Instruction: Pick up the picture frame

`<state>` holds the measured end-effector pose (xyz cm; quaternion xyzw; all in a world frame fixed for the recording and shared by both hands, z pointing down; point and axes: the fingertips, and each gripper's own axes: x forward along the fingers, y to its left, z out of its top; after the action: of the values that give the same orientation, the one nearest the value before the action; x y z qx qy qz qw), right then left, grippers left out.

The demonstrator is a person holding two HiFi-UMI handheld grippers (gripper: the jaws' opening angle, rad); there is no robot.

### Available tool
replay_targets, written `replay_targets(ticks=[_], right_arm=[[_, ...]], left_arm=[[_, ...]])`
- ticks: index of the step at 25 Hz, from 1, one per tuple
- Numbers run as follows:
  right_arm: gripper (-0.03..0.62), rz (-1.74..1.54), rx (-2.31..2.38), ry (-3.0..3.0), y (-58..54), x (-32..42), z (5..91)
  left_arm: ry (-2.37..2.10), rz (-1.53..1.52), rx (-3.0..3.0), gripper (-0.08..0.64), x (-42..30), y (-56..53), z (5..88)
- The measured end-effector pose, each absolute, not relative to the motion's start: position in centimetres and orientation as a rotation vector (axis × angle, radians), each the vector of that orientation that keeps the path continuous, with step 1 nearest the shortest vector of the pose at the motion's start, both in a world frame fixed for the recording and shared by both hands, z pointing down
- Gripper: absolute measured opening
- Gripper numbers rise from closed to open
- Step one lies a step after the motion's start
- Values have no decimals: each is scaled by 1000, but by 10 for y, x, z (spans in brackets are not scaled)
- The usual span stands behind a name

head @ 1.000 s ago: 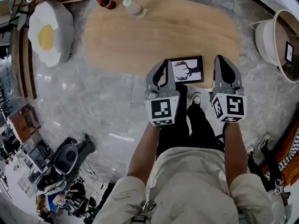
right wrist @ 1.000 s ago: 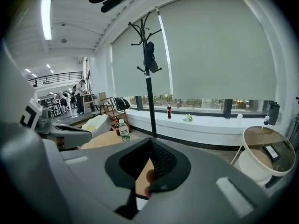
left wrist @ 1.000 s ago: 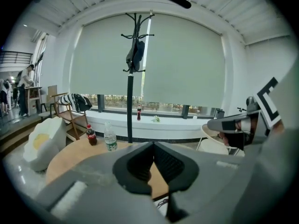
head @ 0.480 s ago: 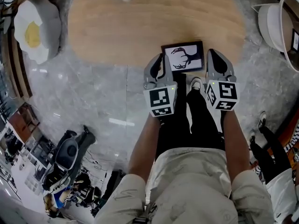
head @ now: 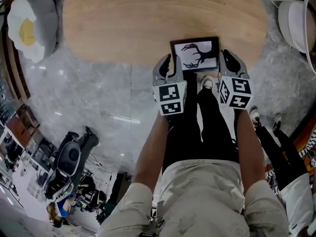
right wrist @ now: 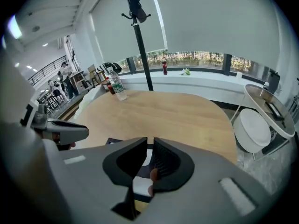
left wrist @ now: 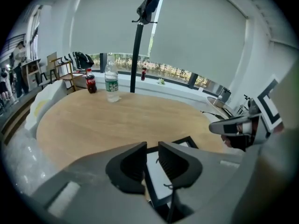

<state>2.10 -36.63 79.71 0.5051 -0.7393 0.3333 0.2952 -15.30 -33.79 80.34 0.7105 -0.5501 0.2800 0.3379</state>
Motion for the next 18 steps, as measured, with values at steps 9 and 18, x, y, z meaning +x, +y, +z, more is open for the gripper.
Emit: replay_targets(ticks=[9,18], right_arm=[[82,954,1248,-1862,-352,28,851],[103,1050,1190,-1724,-338,31,892]], left_arm=[[-1336,796,1725,104,-145,-320,862],[-1305,793,1625,117,-156,-314,887]])
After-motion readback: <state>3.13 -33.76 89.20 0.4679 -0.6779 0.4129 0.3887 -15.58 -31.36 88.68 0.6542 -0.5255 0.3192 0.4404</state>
